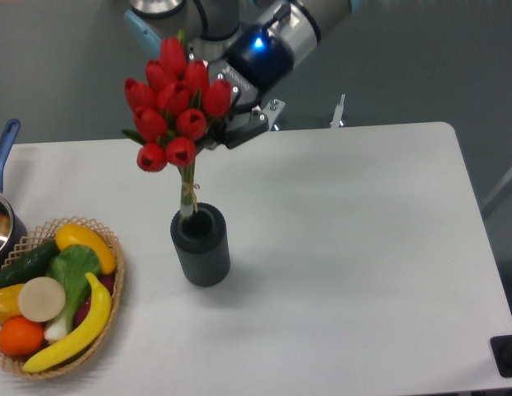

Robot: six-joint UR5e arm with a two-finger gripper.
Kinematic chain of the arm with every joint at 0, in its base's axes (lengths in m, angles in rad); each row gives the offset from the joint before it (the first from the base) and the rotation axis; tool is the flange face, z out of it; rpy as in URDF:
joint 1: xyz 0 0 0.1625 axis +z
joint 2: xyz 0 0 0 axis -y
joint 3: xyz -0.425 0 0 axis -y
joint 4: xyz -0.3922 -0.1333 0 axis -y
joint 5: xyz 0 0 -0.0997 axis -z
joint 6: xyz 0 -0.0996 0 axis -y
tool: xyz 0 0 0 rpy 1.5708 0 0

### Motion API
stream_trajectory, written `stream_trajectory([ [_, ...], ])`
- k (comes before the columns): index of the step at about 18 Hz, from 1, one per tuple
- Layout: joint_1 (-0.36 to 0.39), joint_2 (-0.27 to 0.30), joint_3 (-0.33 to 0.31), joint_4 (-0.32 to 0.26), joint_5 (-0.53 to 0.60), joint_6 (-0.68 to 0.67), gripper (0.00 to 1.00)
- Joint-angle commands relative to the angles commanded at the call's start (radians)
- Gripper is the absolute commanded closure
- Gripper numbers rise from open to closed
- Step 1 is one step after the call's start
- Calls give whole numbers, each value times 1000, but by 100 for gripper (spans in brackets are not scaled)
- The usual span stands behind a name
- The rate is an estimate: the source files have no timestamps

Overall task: Pick up the flowers from the vase
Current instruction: 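Lift the gripped red tulips straight up out of the vase, then carry the held tulips away from the vase, past the table edge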

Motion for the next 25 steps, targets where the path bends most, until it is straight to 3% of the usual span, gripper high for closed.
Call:
stream_trajectory([
  [5,127,-20,37,14,8,15,48],
  [12,308,-136,139,31,55,113,49],
  [15,345,-216,228,29,75,114,48],
  [18,383,-262,276,31,84,117,49],
  [25,449,-334,288,32,86,169,49],
])
